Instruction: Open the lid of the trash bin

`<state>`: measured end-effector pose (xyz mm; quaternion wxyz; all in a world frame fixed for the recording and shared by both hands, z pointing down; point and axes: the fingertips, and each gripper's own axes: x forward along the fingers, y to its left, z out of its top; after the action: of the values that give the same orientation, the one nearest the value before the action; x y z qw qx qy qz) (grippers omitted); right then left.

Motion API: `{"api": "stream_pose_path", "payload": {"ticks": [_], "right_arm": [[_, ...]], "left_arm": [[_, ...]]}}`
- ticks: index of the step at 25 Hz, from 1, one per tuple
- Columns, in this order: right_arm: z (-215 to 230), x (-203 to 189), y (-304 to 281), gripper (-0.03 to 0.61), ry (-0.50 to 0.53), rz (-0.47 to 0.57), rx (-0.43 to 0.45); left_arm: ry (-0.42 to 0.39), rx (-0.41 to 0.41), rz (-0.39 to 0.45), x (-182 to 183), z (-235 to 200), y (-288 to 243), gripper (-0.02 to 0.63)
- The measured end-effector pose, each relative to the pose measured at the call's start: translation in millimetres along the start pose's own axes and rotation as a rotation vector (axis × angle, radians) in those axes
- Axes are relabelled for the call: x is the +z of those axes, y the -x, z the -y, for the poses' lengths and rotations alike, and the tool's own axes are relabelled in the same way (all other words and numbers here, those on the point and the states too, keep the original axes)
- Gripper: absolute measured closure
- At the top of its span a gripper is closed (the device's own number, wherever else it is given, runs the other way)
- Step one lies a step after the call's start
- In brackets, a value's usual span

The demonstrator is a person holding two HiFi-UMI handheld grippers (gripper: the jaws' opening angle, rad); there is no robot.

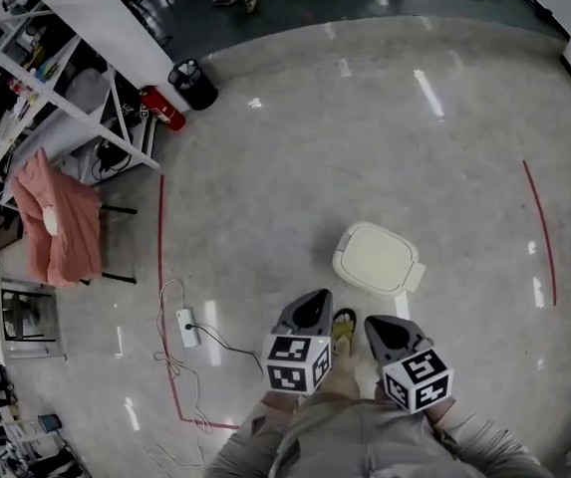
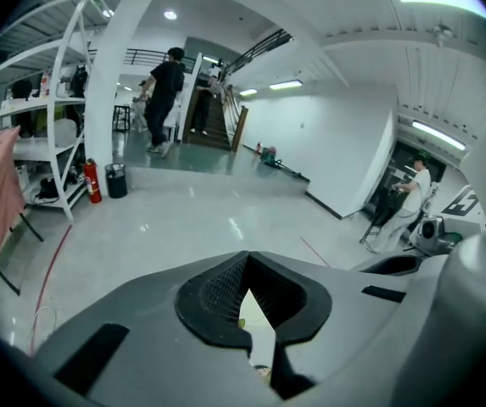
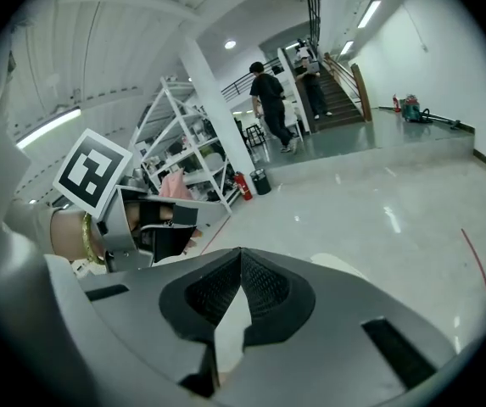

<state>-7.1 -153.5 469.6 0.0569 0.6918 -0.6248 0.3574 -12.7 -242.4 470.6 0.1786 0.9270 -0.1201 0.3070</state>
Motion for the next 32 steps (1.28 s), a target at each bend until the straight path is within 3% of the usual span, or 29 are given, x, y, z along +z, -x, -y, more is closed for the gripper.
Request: {"api": "stream_pose_path", "payload": {"ticks": [8,13,21,26,32], "right_arm": [[21.4,-7.9,-32.9,0.580,-0.095,-0.011,-0.131],[33.9,-21.4,-48.4,0.580,-0.164,-0.013,-0.204],[39.5,-52.5,-80.9,0.578,-0.226,-0.054,-0.221],[50.3,-73.4,-101.9,0.580,-0.298,-0.076,-0.227],[69.5,-102.5,-123.6,0.578,-0.367,-0.104,-0.240]], "left_arm": [[-0.055,-0.101,-0.094,-5.9,-31.8,-54.0,0.611],[-0.088,-0.143,-0.160,-28.9,-48.0,-96.5,0.609],[-0.095,-0.169,-0.268,-74.3,-68.7,-176.0,0.610],[-0.064,-0.151,-0.332,-106.3,-89.8,-229.6,0.609],[-0.084,-0.125,-0.389,-145.8,-111.2,-288.2,0.611]]}}
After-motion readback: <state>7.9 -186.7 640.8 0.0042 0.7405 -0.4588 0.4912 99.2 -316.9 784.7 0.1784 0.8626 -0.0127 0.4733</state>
